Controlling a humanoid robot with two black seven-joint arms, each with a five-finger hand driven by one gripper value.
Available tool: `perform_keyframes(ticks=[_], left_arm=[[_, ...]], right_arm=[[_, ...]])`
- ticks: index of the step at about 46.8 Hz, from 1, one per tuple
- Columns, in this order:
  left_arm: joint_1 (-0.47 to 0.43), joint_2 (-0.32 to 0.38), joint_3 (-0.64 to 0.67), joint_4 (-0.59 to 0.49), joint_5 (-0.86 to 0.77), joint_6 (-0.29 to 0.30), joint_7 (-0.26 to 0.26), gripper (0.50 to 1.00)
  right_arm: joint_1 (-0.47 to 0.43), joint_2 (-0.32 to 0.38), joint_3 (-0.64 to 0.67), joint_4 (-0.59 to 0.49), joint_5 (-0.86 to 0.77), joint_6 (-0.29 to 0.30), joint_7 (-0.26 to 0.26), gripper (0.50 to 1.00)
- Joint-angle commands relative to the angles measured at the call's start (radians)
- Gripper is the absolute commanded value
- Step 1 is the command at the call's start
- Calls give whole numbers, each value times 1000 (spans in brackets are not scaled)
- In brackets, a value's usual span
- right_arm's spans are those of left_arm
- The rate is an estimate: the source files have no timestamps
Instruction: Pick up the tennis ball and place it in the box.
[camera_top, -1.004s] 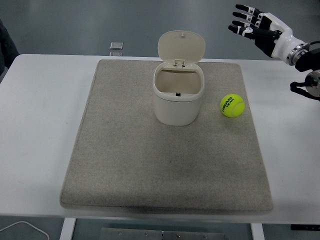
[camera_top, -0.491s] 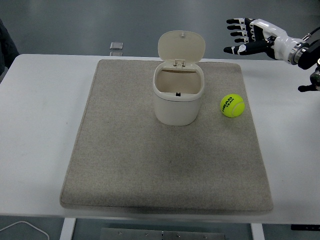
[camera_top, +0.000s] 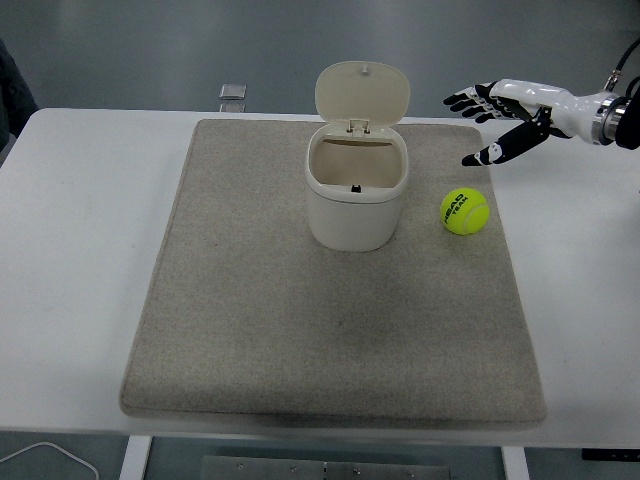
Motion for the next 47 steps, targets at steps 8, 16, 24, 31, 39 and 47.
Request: perform_keyframes(ticks=[8,16,24,31,39,47], left_arm=[[0,0,0,0,0,0,1,992],[0,0,0,0,0,0,0,992],[0,0,0,0,0,0,0,992],[0,0,0,0,0,0,0,992],[0,0,0,0,2,0,0,990],[-1,0,0,0,0,0,1,992]], right_arm=[[1,-28,-61,52,-113,-1,21,913],[1,-41,-84,71,-164,-1,28,913],[-10,-34,-86,77,-173,-28,28,913],[-28,-28,-98,77,-197,-74,28,913],[-44,-21,-110,77,-199,-86,28,913],[-67,-8,-110,77,-205,-106,28,913]])
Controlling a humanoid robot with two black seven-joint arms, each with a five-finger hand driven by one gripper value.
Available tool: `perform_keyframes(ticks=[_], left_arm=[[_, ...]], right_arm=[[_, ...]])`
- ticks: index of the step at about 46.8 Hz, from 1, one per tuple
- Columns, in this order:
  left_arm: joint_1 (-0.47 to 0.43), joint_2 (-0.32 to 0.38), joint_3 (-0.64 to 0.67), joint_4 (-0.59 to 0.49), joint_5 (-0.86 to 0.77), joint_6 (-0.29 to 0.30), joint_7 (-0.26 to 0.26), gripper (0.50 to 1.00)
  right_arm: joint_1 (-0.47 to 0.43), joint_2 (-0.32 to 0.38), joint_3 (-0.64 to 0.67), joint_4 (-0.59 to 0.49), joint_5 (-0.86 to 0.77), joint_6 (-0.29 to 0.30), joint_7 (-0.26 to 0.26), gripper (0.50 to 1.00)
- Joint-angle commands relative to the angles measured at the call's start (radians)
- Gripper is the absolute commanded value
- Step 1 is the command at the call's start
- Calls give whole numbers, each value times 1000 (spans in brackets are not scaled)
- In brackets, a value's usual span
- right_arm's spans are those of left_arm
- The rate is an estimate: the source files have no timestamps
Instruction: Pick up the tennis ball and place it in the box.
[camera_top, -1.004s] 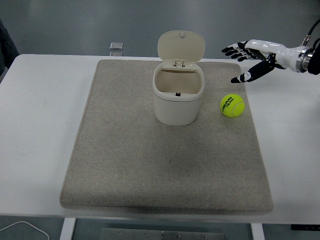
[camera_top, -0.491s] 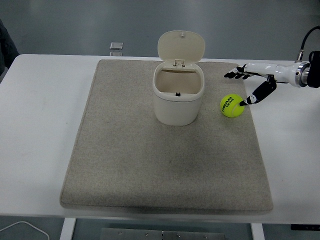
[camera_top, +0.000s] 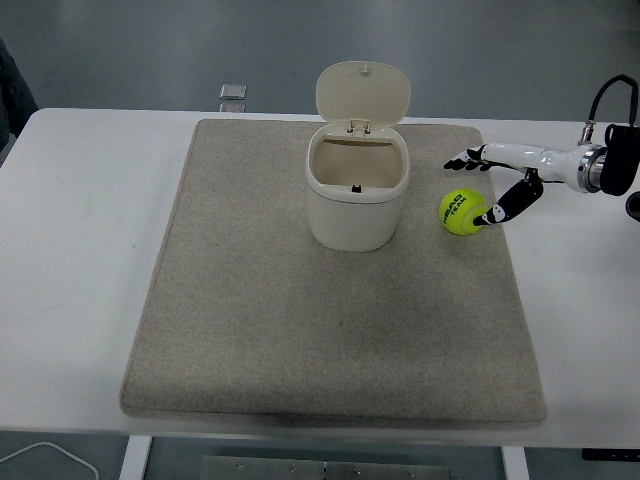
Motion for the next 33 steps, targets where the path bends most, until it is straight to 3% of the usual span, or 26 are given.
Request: perform_keyframes(ticks=[1,22,33], left_arm=[[0,0,0,0,0,0,0,992],[0,0,0,0,0,0,0,992],[0,0,0,0,0,0,1,992]], right_arm=[[-16,8,0,0,-1,-25,0,913],[-39,38,2,-11,-1,-74,-2,909],[-62,64,3,-13,-1,-104,-2,866]])
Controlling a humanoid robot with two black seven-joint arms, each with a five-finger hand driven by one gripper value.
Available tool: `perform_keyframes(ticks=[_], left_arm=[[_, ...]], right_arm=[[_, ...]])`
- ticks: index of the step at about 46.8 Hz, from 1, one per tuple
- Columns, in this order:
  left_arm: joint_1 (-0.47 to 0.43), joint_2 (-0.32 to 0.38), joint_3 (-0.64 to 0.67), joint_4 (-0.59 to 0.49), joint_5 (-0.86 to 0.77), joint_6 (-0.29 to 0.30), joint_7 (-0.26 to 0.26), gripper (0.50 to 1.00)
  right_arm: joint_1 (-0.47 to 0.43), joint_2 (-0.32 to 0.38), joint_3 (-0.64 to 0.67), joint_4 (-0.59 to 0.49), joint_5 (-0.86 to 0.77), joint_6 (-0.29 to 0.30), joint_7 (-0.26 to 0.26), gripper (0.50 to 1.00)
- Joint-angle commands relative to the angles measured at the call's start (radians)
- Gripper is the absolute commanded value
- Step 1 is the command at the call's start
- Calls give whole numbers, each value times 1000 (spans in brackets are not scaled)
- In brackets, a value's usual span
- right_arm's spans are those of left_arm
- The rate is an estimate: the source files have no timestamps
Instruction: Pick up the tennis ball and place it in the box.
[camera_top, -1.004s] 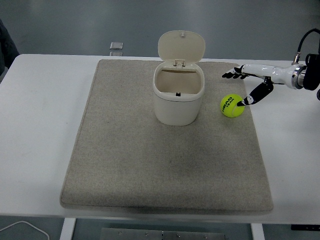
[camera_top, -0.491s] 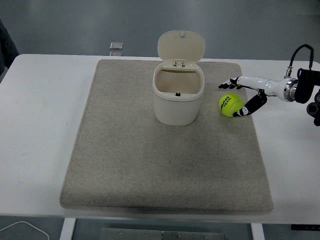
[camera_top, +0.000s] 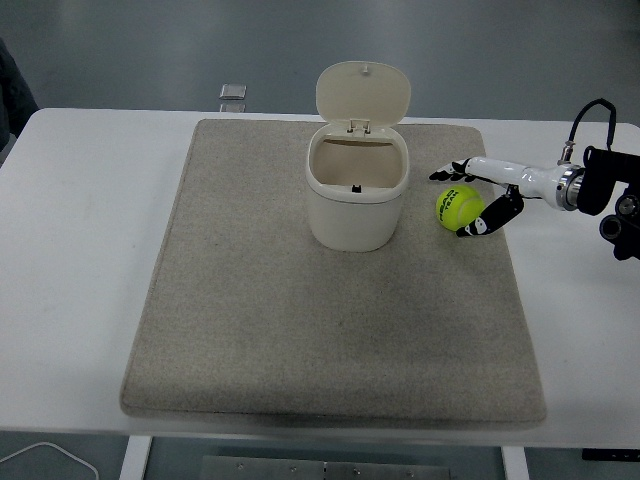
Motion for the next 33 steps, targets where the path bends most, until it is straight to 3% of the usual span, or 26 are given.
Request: perform_keyframes(ticks=[1,6,23,33], left_arm=[[0,0,0,0,0,0,1,992],[0,0,0,0,0,0,0,992],[0,0,0,0,0,0,0,992],[0,0,0,0,0,0,0,990]], right_arm=[[-4,11,0,0,0,-4,0,856],[-6,11,0,0,0,-2,0,770],[2,6,-3,0,0,12,-6,548],[5,3,-3,0,0,12,-6,511]])
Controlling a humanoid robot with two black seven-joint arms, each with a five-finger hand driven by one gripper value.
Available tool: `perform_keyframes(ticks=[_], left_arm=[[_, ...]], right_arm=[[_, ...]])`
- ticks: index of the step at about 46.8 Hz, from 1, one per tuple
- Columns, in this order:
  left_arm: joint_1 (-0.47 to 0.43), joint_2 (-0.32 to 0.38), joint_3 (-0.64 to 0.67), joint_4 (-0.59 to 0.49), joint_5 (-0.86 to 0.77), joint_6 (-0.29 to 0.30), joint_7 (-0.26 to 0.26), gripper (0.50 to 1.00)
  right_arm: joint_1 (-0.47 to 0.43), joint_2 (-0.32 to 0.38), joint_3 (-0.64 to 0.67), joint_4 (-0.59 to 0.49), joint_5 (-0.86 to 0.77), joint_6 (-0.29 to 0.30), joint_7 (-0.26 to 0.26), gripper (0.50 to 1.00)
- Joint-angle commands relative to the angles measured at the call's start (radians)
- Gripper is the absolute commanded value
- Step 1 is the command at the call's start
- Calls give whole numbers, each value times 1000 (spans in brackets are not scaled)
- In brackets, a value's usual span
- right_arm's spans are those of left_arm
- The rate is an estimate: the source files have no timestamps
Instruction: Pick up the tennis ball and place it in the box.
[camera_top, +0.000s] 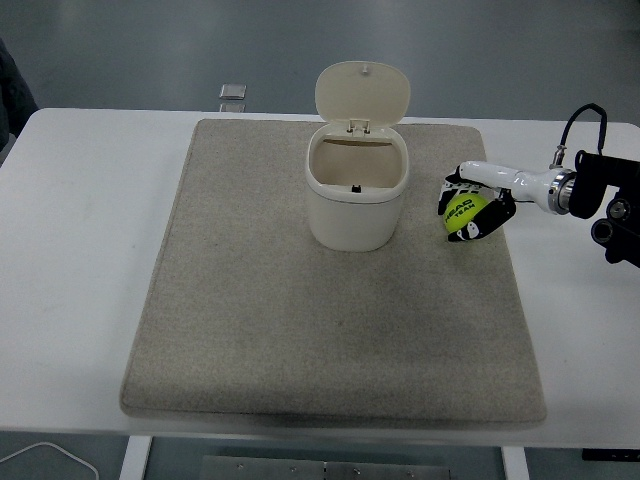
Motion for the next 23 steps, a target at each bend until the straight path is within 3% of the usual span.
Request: perform_keyframes(ticks=[1,19,23], left_arm=[[0,0,0,0,0,0,1,992],[0,0,0,0,0,0,-1,992],[0,0,0,0,0,0,-1,992]], right_arm=[[2,-4,0,0,2,0,0,509],[0,-5,5,0,9,20,0,500],[2,-2,9,0,17,14,1,570]])
